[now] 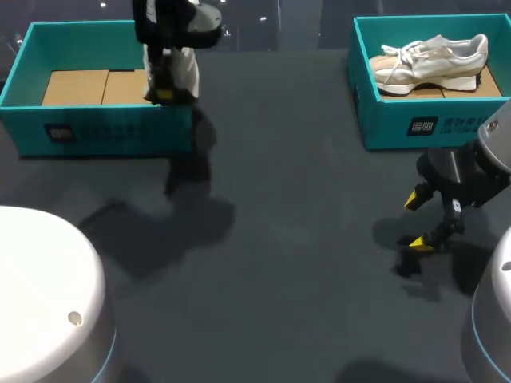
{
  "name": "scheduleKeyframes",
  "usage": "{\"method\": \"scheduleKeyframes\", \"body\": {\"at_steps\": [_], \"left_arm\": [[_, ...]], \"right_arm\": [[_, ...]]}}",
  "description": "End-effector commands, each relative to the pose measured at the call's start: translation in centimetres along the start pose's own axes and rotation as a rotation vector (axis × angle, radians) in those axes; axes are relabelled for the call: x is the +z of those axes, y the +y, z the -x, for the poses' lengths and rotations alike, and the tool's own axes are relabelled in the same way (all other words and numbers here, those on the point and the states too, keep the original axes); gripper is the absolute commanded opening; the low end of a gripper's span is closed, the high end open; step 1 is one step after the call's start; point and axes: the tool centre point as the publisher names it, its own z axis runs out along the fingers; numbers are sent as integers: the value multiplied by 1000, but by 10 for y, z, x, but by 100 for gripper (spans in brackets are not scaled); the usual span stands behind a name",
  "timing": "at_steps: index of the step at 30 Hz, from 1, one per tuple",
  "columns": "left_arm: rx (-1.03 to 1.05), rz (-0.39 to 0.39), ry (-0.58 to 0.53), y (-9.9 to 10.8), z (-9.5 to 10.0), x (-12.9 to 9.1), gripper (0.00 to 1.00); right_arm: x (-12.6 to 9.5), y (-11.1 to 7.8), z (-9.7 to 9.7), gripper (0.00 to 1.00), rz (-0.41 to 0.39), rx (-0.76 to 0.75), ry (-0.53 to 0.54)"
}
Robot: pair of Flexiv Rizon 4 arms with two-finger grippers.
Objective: Take the shoe out of the shoebox, open the shoe tongue, remove and reinsert the insole, then place the shoe into the shoebox
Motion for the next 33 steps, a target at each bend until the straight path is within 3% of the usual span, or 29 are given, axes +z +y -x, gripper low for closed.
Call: {"method": "scheduleKeyframes", "body": {"at_steps": [1, 5, 20, 28, 33], "left_arm": [[-24, -67, 40, 79, 37, 4, 0], [-9, -108, 80, 123, 68, 10, 0], [-9, -108, 80, 123, 68, 10, 0], [-11, -68, 84, 197, 117, 22, 0], [-3, -56, 104, 233, 147, 30, 0]], "right_arm": [[0, 0, -1, 100, -2, 0, -2], [0, 0, -1, 100, -2, 0, -2], [0, 0, -1, 100, -2, 0, -2], [0, 0, -1, 100, -2, 0, -2], [0, 0, -1, 100, -2, 0, -2]]}}
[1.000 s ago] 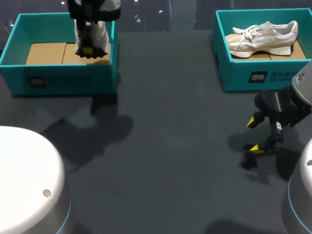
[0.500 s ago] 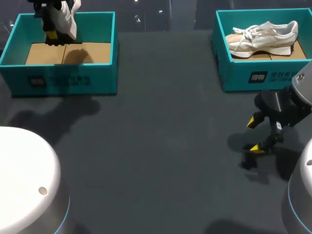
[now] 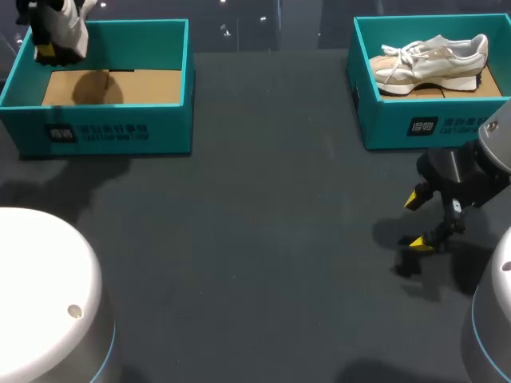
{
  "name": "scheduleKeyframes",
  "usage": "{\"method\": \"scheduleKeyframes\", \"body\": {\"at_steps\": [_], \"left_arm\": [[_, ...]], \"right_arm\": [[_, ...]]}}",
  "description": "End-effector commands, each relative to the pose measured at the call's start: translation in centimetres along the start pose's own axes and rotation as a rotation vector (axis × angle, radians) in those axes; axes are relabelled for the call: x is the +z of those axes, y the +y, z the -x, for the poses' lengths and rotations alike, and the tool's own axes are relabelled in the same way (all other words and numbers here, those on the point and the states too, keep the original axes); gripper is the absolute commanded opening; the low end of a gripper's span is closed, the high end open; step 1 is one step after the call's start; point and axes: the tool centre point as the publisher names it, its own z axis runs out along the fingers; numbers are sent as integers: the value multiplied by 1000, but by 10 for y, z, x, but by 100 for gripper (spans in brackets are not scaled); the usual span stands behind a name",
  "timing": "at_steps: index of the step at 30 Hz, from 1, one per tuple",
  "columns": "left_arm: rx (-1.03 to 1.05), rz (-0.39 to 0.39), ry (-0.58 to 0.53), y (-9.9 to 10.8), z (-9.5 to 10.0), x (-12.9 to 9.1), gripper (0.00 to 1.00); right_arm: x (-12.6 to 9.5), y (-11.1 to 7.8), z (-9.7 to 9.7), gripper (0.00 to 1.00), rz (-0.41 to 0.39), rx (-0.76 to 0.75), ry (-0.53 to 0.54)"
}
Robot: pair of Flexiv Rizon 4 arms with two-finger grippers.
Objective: Take the shoe out of the shoebox, open the shoe tongue, remove and reinsert the insole, then place the shoe into the shoebox
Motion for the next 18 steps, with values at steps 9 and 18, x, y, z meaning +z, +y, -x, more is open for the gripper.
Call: {"method": "scheduleKeyframes", "body": {"at_steps": [9, 18], "left_arm": [[72, -41, 70, 52, 53, 5, 0], [535, -26, -30, 72, 41, 10, 0]], "right_arm": [[0, 0, -1, 100, -2, 0, -2], [0, 0, -1, 100, -2, 0, -2]]}}
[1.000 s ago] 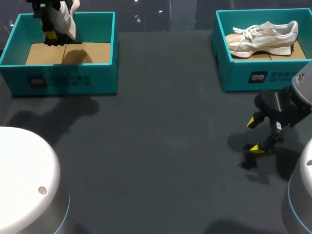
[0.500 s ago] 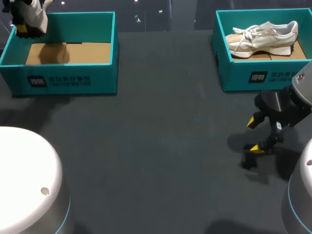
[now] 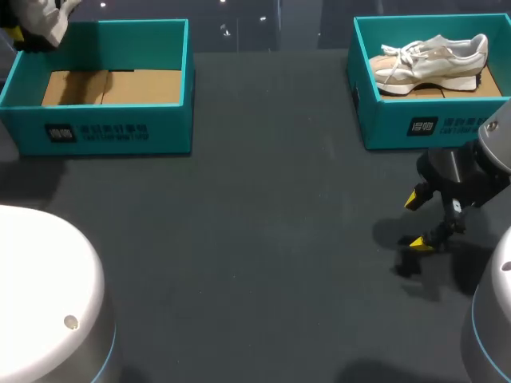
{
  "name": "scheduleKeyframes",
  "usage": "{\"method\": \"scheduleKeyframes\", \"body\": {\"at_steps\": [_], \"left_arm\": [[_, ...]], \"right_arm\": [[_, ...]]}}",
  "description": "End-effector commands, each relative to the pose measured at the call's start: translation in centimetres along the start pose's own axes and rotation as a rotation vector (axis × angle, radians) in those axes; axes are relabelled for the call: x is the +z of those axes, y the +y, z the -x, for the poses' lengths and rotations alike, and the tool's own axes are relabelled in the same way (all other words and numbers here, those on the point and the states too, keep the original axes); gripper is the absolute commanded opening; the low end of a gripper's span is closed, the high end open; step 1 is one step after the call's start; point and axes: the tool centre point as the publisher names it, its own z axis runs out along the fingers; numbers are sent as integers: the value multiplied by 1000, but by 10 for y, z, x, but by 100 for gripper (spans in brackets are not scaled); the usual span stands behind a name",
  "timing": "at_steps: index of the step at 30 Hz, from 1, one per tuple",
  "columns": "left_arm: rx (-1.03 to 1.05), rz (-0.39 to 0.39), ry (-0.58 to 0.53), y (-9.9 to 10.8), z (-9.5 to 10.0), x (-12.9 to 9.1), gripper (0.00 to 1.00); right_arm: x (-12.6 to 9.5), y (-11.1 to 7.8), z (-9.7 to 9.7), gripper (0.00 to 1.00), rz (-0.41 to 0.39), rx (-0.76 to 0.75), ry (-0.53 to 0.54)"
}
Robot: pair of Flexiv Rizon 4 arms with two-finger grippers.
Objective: Take the shoe out of the shoebox, open the shoe tongue, remove and reinsert the insole, then place the shoe into the shoebox
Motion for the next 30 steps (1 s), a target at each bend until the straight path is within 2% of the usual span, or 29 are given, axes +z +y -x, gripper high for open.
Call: {"method": "scheduleKeyframes", "body": {"at_steps": [1, 12, 18, 22, 30], "left_arm": [[279, 22, -83, 4, -15, 0, 0], [279, 22, -83, 4, -15, 0, 0], [622, 53, -30, 29, 6, -3, 0], [900, 65, 16, 41, 11, -1, 0], [900, 65, 16, 41, 11, -1, 0]], "right_arm": [[0, 0, -1, 100, -2, 0, -2], [0, 0, -1, 100, -2, 0, -2], [0, 0, -1, 100, -2, 0, -2], [0, 0, -1, 100, -2, 0, -2], [0, 0, -1, 100, -2, 0, -2]]}}
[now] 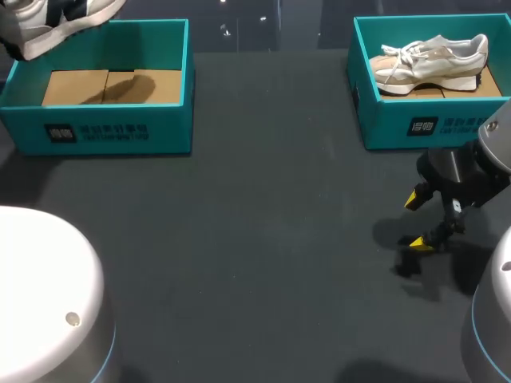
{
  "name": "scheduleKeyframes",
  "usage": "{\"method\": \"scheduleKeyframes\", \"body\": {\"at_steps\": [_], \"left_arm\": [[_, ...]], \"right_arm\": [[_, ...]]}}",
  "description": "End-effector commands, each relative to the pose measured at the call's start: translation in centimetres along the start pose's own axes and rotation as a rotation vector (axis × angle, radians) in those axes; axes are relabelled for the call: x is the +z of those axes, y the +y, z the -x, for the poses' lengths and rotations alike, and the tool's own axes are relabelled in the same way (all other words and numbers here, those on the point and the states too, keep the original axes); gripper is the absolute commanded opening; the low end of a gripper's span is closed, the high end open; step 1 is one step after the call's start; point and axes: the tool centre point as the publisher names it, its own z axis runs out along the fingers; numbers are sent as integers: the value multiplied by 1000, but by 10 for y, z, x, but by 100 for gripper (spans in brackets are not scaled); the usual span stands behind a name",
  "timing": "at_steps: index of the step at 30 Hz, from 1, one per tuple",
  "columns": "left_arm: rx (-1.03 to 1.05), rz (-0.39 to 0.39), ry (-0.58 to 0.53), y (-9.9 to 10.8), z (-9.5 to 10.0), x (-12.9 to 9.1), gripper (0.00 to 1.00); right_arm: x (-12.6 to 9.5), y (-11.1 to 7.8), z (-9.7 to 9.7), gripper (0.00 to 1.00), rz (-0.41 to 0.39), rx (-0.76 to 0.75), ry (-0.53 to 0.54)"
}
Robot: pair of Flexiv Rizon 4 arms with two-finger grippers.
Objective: Take the shoe out of the shoebox, open the shoe tongue, remove and reinsert the insole, then place the shoe into the shoebox
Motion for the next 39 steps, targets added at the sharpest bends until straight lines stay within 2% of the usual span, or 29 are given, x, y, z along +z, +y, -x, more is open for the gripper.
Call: {"method": "scheduleKeyframes", "body": {"at_steps": [1, 5, 14, 25, 32, 39], "left_arm": [[114, -12, 24, 5, 1, -4, 0], [193, 15, 22, 7, 2, -1, 0], [437, 111, 42, 30, -1, 4, 0], [437, 111, 42, 30, -1, 4, 0], [505, 185, 53, 43, 9, 20, 0], [522, 176, 86, 46, 15, 42, 0]], "right_arm": [[0, 0, -1, 100, -2, 0, -2], [0, 0, -1, 100, -2, 0, -2], [0, 0, -1, 100, -2, 0, -2], [0, 0, -1, 100, -2, 0, -2], [0, 0, -1, 100, -2, 0, -2], [0, 0, -1, 100, -2, 0, -2]]}}
